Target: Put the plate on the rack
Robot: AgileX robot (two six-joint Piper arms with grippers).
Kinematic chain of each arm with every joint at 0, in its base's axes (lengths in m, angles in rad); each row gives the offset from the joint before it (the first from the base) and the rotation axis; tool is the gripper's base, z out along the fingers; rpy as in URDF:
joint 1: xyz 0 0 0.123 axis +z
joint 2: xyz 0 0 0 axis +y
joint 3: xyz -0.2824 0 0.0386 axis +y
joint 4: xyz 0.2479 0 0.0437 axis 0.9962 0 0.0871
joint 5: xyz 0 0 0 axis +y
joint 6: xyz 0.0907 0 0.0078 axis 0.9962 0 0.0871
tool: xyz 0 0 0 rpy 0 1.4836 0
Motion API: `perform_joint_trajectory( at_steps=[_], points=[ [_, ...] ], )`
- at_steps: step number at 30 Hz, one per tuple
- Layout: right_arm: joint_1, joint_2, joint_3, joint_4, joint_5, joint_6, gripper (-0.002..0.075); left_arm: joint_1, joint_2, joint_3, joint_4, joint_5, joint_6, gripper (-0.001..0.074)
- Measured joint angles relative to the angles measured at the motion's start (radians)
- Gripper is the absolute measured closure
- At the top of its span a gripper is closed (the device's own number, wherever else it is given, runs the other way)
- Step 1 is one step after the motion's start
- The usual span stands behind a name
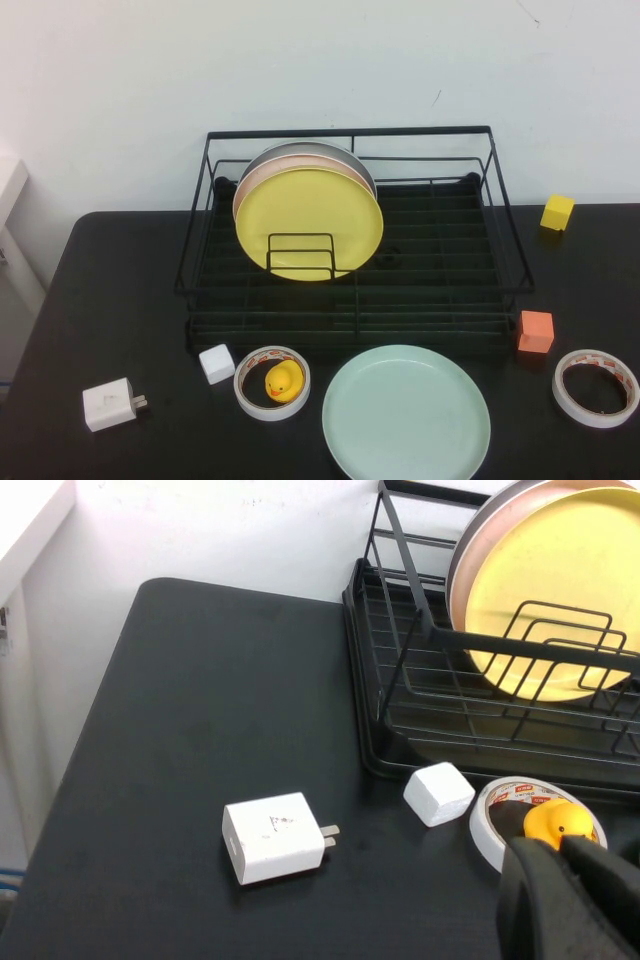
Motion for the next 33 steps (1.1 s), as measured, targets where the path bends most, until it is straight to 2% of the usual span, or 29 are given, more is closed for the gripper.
perform_joint_trajectory(
  at_steps=[13,16,27,33],
  points=[
    [0.0,0.0,0.0,0.0,-0.002,0.0,0.0726,0.0,0.0,0.0,0.0,-0.011,0.0,0.0729],
    [0.0,0.0,0.006,0.0,-0.056,0.0,0.0726,0.0,0.0,0.002,0.0,-0.058,0.0,0.0729],
    [0.0,0.0,0.009,0.0,-0.559,0.0,0.0726,0.0,0.0,0.002,0.0,-0.598,-0.001,0.0729],
    [0.0,0.0,0.009,0.0,-0.673,0.006,0.0726,0.0,0.0,0.002,0.0,-0.756,-0.001,0.0729]
  ],
)
